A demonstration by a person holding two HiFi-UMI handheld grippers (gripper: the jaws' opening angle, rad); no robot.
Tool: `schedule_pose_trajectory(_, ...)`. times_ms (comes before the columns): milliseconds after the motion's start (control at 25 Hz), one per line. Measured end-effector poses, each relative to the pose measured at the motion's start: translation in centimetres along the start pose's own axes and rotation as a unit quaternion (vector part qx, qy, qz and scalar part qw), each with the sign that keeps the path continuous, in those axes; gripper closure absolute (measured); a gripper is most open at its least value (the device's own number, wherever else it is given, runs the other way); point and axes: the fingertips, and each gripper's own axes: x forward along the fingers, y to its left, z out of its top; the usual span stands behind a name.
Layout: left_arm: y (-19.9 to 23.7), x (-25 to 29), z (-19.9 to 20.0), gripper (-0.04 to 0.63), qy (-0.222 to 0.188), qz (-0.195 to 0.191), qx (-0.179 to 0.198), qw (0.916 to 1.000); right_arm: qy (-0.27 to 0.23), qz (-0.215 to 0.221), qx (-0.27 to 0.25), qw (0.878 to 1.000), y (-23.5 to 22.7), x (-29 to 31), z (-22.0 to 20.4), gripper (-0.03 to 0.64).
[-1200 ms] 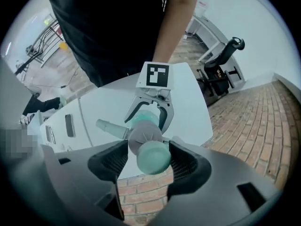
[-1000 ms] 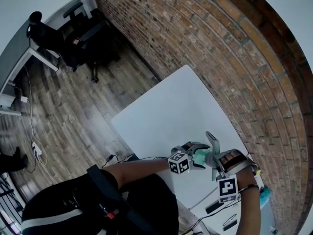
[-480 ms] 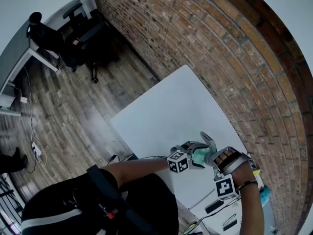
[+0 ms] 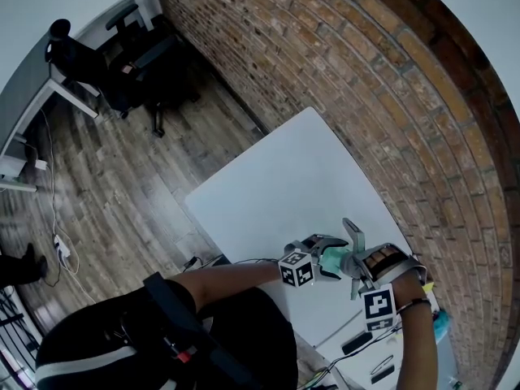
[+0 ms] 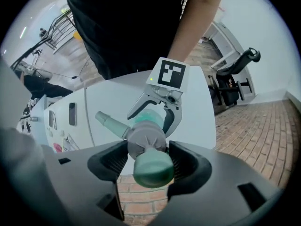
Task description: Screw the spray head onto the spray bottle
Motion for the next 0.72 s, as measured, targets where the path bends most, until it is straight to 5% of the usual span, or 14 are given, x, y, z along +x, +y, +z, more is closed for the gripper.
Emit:
schedule_pose_trajectory(360,-0.06,-0.07,-0.04,0.140,-0.001,0.001,-0.001,1.0000,-0.013,0.009,0.168,0.986,-0.24,0.15,-0.01,0.344)
schedule_pose_trajectory(720,-0.04,-0.12,-0.04,0.141,-0.001,0.001,0.000,1.0000,-0.033,0.019,0.364,0.930,-0.41,0.18,-0.27,0.344)
